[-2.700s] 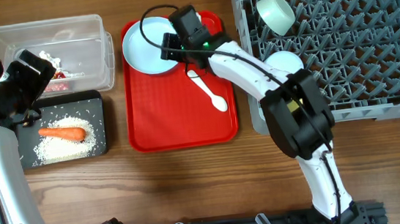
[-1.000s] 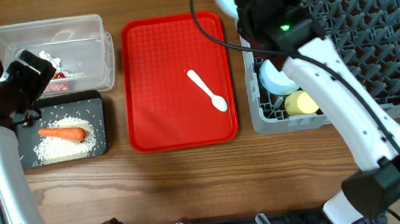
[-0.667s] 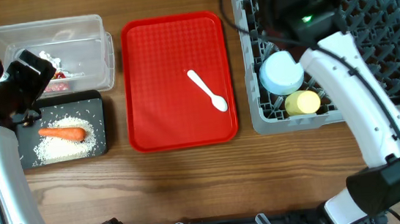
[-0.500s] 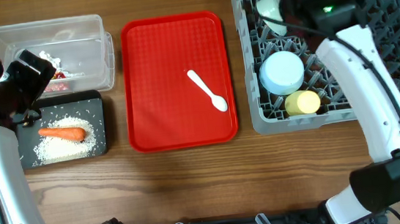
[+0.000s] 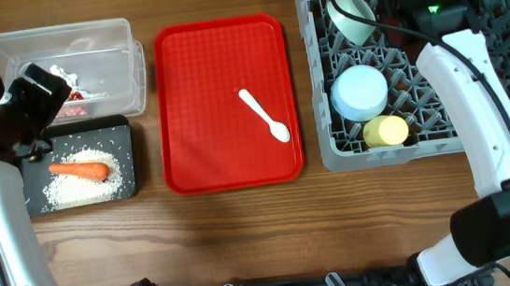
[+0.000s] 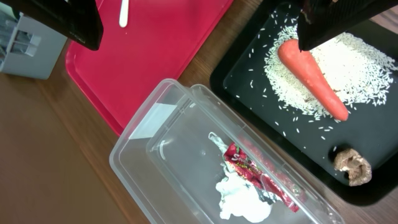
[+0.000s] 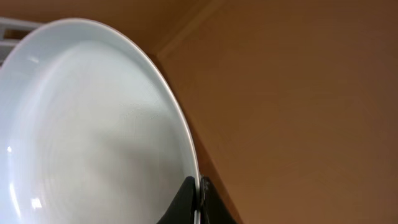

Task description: Sort waste into correct bins and load items into the dishwasher rack

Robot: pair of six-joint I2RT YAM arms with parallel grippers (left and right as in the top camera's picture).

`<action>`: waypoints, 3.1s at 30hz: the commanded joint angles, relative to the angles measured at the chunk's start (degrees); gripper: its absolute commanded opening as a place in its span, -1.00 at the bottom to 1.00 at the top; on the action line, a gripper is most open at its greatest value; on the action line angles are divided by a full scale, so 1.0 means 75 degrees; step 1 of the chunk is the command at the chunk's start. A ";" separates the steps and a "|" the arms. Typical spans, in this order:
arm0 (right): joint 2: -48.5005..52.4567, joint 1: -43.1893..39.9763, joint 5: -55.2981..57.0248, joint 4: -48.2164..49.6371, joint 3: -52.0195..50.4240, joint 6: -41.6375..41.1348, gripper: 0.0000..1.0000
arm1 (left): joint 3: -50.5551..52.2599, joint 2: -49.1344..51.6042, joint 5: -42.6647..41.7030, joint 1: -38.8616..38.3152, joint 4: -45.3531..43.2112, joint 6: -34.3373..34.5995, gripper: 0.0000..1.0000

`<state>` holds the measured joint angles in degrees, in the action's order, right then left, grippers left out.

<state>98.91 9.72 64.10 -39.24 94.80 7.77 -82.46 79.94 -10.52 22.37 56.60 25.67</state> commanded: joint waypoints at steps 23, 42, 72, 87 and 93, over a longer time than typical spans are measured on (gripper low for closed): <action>0.0839 -0.0548 -0.1818 0.3806 -0.1495 0.3893 -0.91 | -0.0009 0.0044 0.0020 0.0050 -0.0020 0.0038 1.00; 0.0335 -0.0297 -0.2259 0.2390 -0.1466 0.0286 0.99 | -0.0009 0.0044 0.0020 0.0050 -0.0020 0.0041 0.99; 0.1008 0.2168 -1.0771 -0.0787 -0.1408 -0.0323 0.58 | -0.0009 0.0044 0.0020 0.0050 -0.0020 0.0038 1.00; 0.2372 0.2719 -0.9783 -0.1052 -0.1408 -0.0245 0.33 | -0.0009 0.0044 0.0020 0.0050 -0.0020 0.0038 1.00; 0.2739 0.3110 -0.8827 -0.0898 -0.1408 -0.0472 0.29 | -0.0009 0.0044 0.0020 0.0050 -0.0020 0.0041 1.00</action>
<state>117.54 31.81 -7.55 -46.61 84.14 5.58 -82.46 79.94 -10.50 22.37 56.60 25.67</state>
